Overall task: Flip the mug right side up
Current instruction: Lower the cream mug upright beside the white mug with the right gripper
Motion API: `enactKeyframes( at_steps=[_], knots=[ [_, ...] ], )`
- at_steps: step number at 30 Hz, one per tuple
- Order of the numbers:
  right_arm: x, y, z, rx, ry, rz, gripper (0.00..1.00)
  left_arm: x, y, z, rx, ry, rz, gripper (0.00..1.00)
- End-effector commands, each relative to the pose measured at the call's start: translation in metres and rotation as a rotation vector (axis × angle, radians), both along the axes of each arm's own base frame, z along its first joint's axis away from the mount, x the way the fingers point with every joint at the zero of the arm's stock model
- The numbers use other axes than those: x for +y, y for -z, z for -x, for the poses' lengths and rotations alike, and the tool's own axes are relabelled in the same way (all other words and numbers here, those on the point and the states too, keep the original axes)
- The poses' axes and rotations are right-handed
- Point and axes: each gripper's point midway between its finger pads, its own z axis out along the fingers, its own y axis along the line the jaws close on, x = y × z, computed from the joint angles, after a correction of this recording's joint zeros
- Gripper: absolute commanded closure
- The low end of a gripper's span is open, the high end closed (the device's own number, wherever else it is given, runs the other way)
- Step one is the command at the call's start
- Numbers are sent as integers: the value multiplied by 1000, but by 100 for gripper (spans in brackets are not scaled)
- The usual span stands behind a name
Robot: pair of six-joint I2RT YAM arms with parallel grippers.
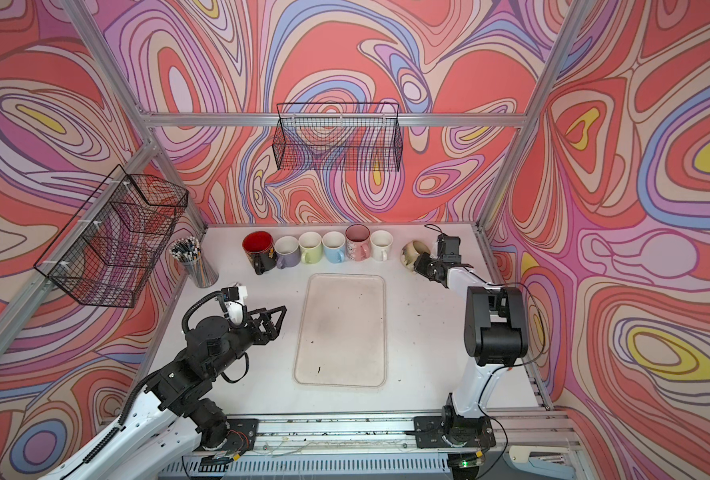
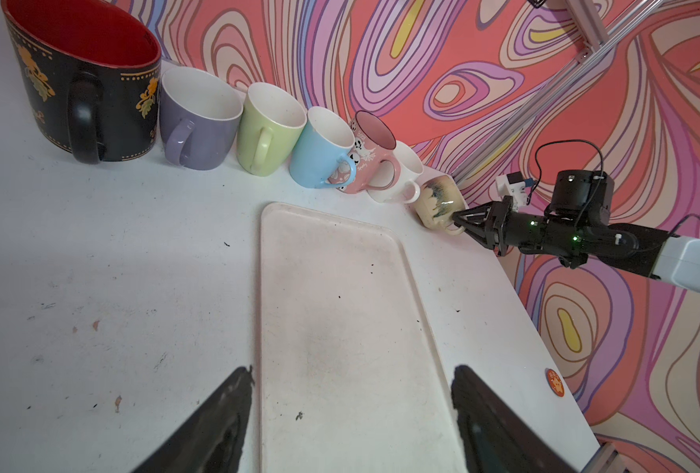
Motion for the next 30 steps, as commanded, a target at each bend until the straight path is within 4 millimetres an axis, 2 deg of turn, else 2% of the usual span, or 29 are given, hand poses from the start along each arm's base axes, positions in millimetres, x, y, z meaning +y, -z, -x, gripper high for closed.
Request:
enactKeyframes(
  at_steps=[1,9,21,30],
  knots=[
    [1,-10,-19,-57,-25,77,100,2,-11,0,-18,-7,-17,20],
    [19,0,-31,-29,-90,186,100,6,-5,0,-6,-20,-44,20],
    [26,25,-34,19,-130,232,100,9,2,-3,18,-38,-71,19],
    [30,32,-26,39,-144,249,74,8,5,-4,27,-39,-75,19]
  ],
)
